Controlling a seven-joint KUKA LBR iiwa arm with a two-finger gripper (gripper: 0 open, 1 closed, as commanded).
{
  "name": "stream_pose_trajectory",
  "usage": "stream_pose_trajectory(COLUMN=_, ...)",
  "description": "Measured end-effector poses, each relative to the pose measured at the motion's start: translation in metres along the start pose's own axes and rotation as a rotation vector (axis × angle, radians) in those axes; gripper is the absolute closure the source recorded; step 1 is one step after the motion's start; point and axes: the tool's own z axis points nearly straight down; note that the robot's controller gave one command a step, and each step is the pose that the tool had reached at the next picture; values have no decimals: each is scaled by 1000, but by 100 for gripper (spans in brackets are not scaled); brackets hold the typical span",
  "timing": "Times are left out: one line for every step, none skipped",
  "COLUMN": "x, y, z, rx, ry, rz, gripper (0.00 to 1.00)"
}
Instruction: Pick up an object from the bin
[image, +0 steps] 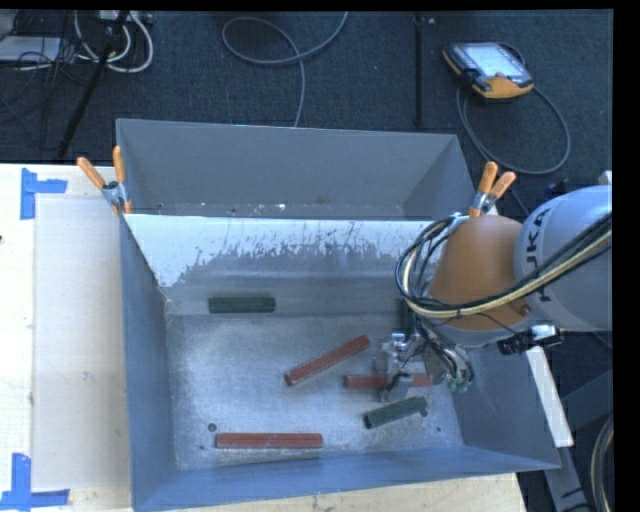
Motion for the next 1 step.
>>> stream_pose_trajectory(x=7, y=-28, z=-43, rx=-1, ry=-7, rz=-75, gripper=100)
